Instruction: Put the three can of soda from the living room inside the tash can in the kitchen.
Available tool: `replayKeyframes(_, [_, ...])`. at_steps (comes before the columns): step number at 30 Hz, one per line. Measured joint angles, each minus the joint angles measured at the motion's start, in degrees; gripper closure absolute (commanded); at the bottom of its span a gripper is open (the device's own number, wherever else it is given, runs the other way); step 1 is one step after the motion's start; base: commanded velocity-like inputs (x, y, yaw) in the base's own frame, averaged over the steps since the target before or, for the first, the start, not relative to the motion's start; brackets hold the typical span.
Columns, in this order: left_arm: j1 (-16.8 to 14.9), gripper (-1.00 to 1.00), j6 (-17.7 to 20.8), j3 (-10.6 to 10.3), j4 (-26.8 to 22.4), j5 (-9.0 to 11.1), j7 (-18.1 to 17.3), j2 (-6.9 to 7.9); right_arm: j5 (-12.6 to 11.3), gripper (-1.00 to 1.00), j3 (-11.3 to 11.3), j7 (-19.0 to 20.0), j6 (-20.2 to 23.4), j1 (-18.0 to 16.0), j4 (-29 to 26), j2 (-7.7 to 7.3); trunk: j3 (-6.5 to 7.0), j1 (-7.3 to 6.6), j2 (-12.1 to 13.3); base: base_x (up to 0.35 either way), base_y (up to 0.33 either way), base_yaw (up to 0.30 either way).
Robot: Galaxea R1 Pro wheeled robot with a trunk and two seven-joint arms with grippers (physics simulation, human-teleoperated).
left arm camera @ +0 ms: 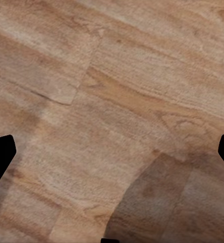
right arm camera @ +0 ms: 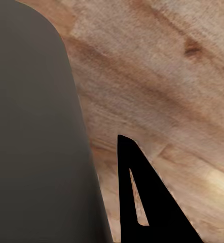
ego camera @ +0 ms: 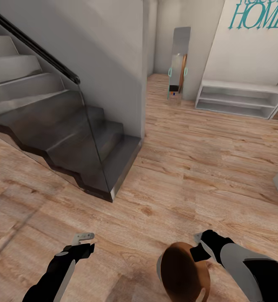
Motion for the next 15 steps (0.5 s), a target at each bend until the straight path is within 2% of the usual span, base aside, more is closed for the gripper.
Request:
replayKeyframes(1, [0.02, -1.00, -0.09, 0.00, 0.18, 0.00, 0.01, 0.00, -0.34, 1.00, -0.67, 1.38, -0.03, 0.11, 0.01, -1.04, 0.18, -0.22, 0.40, 0.000, 0.000, 0.000])
replayKeyframes(2, [0.01, -1.00, -0.13, 0.00, 0.25, 0.00, 0.01, 0.00, 0.12, 1.00, -0.24, 1.88, -0.12, 0.12, -0.10, -1.62, 0.36, -0.44, 0.80, 0.000, 0.000, 0.000])
replayKeyframes(3, [0.00, -1.00, -0.21, 0.01, 0.39, 0.01, 0.01, 0.00, -0.65, 1.00, -0.48, 3.46, -0.04, 0.24, 0.29, -3.45, 0.53, -0.66, 1.21, 0.000, 0.000, 0.000])
replayKeyframes(4, [0.01, -1.00, -0.23, 0.00, 0.43, 0.01, 0.01, 0.00, 0.81, 1.00, 0.40, 3.39, -0.31, 0.19, -0.23, -4.19, 0.72, -0.88, 1.60, 0.000, 0.000, 0.000])
replayKeyframes(6, [0.00, -1.00, -0.25, 0.01, 0.46, 0.00, 0.01, 0.00, 1.23, 1.00, 2.42, 3.93, -0.31, 0.27, -0.06, -5.54, 1.07, -1.32, 2.41, 0.000, 0.000, 0.000])
replayKeyframes(8, [-0.01, -1.00, -0.26, 0.00, 0.49, 0.00, 0.01, 0.00, 0.58, 1.00, 1.59, 4.06, -0.26, 0.27, -0.12, -6.16, 1.43, -1.76, 3.21, 0.000, 0.000, 0.000])
replayKeyframes(10, [-0.01, -1.00, -0.27, 0.00, 0.51, 0.01, 0.03, 0.00, -0.50, 1.00, -1.03, 4.33, -0.03, 0.24, -0.22, -7.14, 1.80, -2.20, 4.01, 0.000, 0.000, 0.000])
replayKeyframes(11, [-0.02, -1.00, -0.27, 0.00, 0.51, 0.01, 0.04, 0.00, -0.69, 1.00, -0.87, 4.55, 0.10, 0.26, -0.17, -7.43, 1.98, -2.42, 4.41, 0.000, 0.000, 0.000])
replayKeyframes(13, [-0.02, -1.00, -0.27, 0.00, 0.51, 0.05, 0.08, 0.00, -0.07, 1.00, 1.32, 5.80, 0.23, 0.28, -0.06, -7.71, 2.33, -2.86, 5.21, 0.000, 0.000, 0.000])
replayKeyframes(15, [-0.01, -1.00, -0.27, -0.03, 0.51, 0.07, 0.09, 0.00, 0.05, 1.00, 1.59, 7.41, 0.29, 0.28, -0.10, -7.83, 2.69, -3.30, 6.02, 0.000, 0.000, 0.000])
